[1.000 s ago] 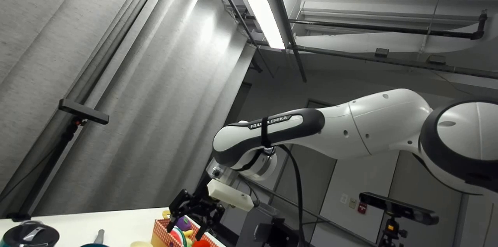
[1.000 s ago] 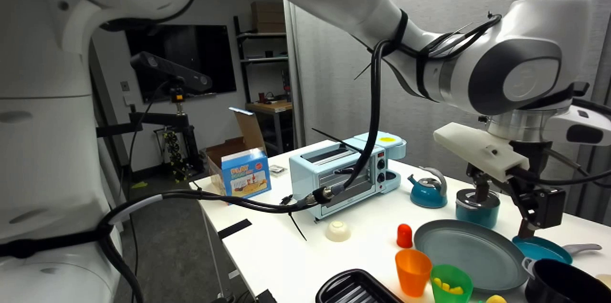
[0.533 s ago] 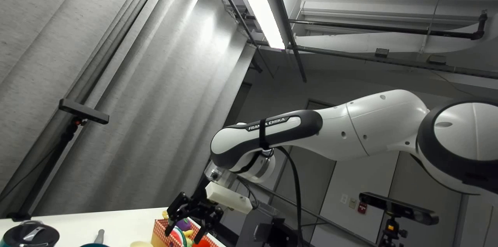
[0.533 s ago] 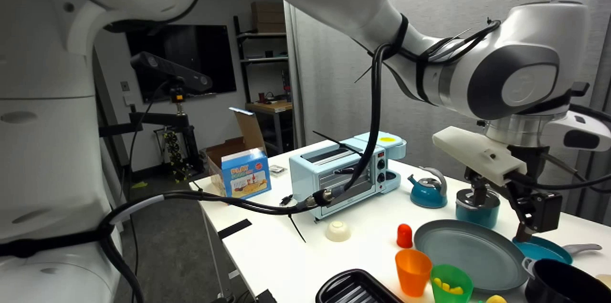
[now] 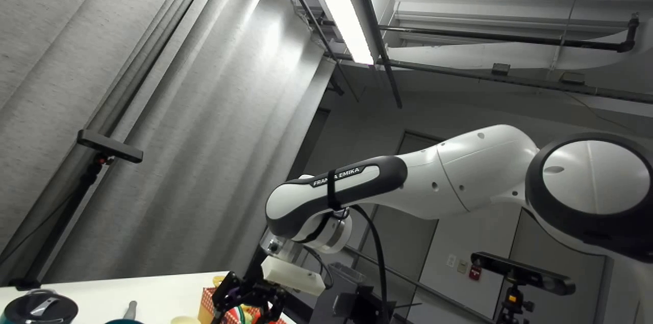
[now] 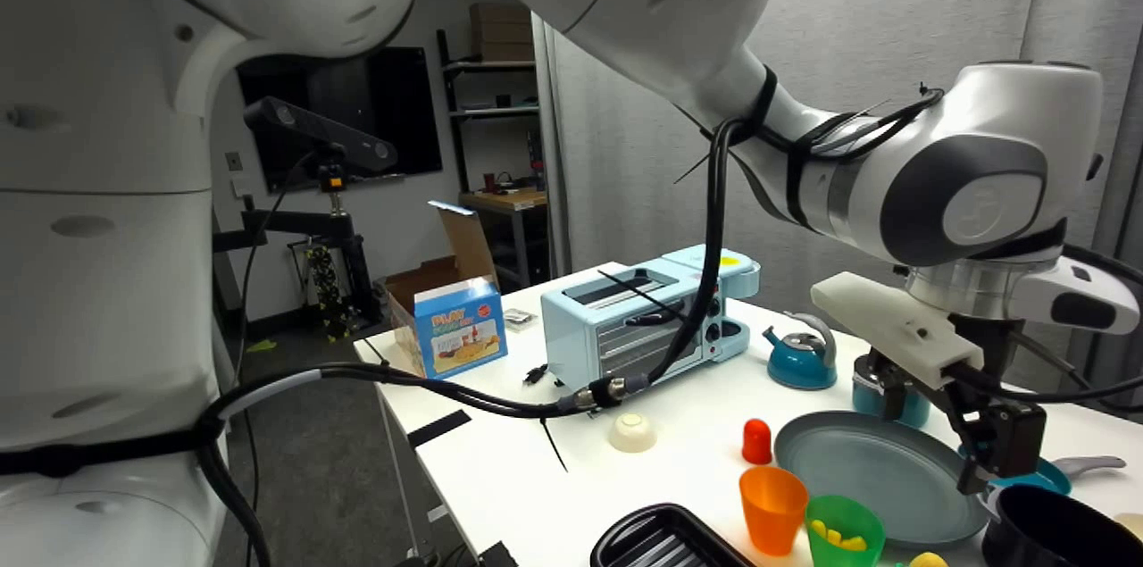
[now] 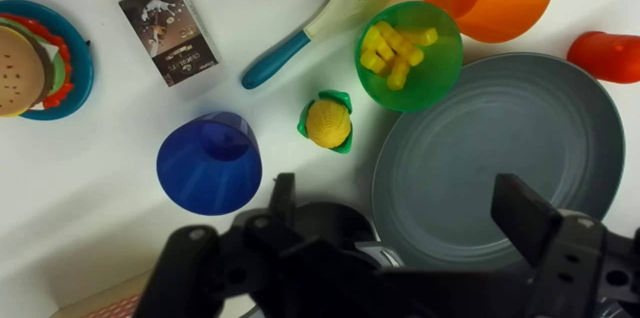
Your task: Pick the yellow and green object and the brown object and out them in the pot
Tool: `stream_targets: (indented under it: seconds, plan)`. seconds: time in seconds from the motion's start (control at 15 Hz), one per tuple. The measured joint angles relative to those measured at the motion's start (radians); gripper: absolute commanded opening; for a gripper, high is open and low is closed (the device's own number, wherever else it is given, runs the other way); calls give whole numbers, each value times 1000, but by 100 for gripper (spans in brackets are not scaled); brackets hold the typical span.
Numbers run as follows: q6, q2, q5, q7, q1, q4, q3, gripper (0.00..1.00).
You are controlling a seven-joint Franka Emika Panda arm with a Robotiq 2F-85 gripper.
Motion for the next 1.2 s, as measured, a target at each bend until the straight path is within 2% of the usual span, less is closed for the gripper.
stream_targets:
  seconds: [0.67,1.2]
  plan:
    - [42,75,-87,0,-5,10,-13,100]
    - [95,139,-109,0,4,16,-9,100]
